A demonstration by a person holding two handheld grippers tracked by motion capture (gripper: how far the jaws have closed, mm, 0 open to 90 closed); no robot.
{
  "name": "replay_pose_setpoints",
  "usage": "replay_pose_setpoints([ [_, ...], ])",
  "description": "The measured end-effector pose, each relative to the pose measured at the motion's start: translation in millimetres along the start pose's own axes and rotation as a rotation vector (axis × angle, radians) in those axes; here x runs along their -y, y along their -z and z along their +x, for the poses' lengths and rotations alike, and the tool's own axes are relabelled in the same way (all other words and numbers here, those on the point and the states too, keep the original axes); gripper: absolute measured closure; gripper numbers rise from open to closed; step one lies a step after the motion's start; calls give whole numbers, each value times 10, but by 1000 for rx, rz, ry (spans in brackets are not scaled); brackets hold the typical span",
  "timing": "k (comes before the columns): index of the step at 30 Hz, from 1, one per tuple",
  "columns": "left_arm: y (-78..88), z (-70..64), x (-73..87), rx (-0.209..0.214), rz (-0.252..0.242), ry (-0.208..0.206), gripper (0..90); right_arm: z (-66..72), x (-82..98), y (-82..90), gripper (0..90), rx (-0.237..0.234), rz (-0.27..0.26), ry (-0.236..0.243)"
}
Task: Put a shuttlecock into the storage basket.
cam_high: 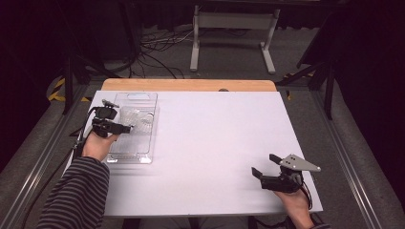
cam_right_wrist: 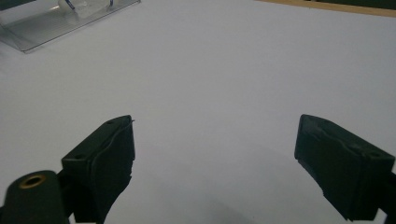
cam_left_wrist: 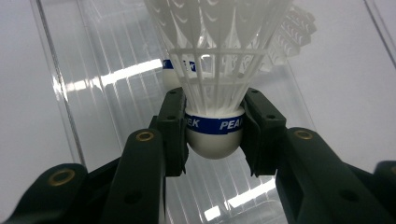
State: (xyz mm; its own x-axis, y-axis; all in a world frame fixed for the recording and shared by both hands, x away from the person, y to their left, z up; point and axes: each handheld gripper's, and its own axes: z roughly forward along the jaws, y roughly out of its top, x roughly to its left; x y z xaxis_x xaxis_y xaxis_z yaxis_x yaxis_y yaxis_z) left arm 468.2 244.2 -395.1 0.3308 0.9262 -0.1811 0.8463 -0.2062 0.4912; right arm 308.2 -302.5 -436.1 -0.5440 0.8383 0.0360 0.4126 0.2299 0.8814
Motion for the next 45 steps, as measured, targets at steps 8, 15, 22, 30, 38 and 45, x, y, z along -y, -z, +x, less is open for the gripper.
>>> replay_pose_setpoints([
  [8,-45,23,-14,-4,22,13,647,2,0,-4,128,-3,1,1],
  [15,-63,42,-17,-7,33,14,645,1,1,-3,128,-3,1,1],
  [22,-71,39,-18,-8,40,12,642,3,1,-3,128,-4,-1,2],
  [30,-55,32,-16,-12,14,17,521,2,0,-1,129,-4,-2,1],
  [38,19,11,-5,-15,-28,8,434,2,0,0,128,-3,-3,2],
  [45,94,-35,17,-16,-72,-15,361,3,-1,1,128,-3,-4,2],
])
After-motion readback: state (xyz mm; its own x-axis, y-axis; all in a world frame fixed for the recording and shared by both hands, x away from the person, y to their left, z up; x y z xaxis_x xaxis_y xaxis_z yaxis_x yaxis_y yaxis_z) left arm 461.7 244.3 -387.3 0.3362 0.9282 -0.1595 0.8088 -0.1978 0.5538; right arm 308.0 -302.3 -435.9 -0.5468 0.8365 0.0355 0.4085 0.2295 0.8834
